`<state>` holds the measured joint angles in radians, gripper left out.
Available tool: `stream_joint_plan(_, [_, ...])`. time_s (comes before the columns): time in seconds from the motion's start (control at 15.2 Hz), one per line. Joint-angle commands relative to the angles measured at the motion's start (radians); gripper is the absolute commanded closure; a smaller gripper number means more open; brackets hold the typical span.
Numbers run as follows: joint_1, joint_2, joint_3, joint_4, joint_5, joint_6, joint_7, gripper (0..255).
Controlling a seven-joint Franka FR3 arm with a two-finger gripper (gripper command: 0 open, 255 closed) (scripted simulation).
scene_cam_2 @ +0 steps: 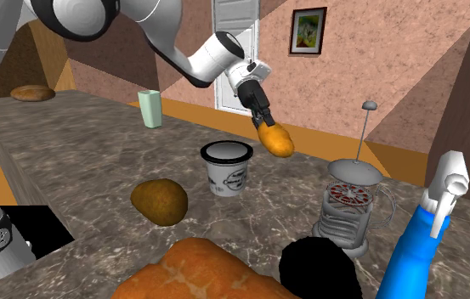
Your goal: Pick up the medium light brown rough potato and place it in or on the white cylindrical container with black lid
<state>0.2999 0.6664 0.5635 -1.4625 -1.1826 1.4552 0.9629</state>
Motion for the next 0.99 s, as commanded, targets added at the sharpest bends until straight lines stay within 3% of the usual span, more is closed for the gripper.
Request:
stream_joint_plan(0.0, [-0.002, -0.015, 0.004, 0.004, 0.005, -0.009, -0.015, 255])
stream_joint_plan(0.92, [0.005, -0.081, 0.018, 0.078, 0.023, -0.083, -0.124, 255])
